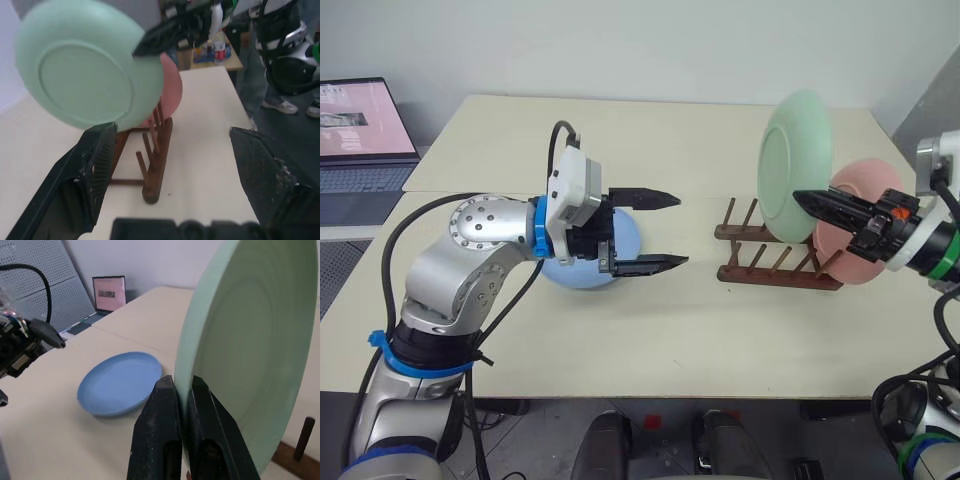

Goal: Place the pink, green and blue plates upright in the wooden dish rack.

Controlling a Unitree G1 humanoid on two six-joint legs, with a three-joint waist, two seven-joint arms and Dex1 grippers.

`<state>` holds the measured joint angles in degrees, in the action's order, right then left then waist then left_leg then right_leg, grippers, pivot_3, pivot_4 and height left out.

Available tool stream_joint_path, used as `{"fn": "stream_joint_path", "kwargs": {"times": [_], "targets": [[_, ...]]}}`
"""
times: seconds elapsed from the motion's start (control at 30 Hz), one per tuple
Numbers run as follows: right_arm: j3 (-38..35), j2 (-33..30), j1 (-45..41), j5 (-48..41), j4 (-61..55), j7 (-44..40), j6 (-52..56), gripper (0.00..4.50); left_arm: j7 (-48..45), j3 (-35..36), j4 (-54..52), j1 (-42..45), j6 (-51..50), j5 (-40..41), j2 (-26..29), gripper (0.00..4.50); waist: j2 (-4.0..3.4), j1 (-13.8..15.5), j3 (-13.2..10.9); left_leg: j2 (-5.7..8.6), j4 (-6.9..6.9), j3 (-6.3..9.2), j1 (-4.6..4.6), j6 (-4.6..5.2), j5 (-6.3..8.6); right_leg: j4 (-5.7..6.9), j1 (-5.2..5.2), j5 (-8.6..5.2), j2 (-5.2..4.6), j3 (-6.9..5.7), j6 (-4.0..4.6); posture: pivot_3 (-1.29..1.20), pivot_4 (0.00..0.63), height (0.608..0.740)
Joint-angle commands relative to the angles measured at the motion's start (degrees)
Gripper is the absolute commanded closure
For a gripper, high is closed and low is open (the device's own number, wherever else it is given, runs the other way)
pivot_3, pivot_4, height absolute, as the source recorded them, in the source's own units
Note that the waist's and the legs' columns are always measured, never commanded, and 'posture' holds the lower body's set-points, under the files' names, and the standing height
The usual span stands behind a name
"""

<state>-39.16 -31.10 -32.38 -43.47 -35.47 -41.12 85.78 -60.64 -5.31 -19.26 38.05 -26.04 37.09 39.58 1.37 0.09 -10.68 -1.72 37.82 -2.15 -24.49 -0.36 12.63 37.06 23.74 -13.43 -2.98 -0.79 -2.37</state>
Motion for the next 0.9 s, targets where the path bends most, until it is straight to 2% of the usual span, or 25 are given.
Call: {"fn": "stream_joint_path", "kwargs": {"times": [0.03,0.2,0.43,0.7,0.9], "targets": [[-3.0,-1.9,1.8,-3.1,-0.4,1.0,-1.0,4.5,-1.2,0.2,-1.0,0.8,0.0,0.1,-0.6,0.58,0.0,-0.1,0.0,0.01,0.0,0.0,0.0,0.0,0.0,0.0,-0.01,-0.02,0.0,0.01,-0.04,0.0,0.15,0.74],[-6.6,-2.2,1.6,-8.4,0.9,3.2,-0.8,4.5,-1.3,0.1,-1.4,0.5,-0.3,-0.5,-1.3,0.58,0.0,-0.1,0.0,0.01,-0.01,0.04,0.0,0.0,0.0,-0.01,-0.01,-0.01,0.06,-0.01,-0.08,0.0,0.15,0.74],[-7.9,-4.7,4.5,-12.0,3.6,6.1,-3.0,4.5,-1.8,-0.6,-1.3,0.4,0.1,-1.8,-1.8,0.58,0.0,-0.1,0.0,0.02,0.0,0.05,-0.03,0.0,0.0,-0.03,-0.01,0.0,0.06,-0.01,-0.11,0.0,0.15,0.74],[-6.9,-6.7,8.2,-15.5,5.7,8.5,-6.0,4.5,-1.9,-1.0,-1.0,0.6,0.3,-2.8,-2.5,0.58,0.0,-0.1,0.0,0.02,0.0,0.09,-0.05,0.01,0.0,-0.04,0.0,-0.09,0.09,-0.01,-0.26,0.0,0.15,0.74],[-3.3,-7.4,9.9,-15.5,7.5,10.8,-9.3,4.5,-1.4,-0.5,-0.8,1.6,-1.0,-1.2,-4.0,0.58,0.0,-0.1,0.0,0.02,0.02,0.08,-0.05,0.01,0.0,-0.03,0.0,-0.1,0.1,0.0,-0.28,0.0,0.15,0.74]]}}
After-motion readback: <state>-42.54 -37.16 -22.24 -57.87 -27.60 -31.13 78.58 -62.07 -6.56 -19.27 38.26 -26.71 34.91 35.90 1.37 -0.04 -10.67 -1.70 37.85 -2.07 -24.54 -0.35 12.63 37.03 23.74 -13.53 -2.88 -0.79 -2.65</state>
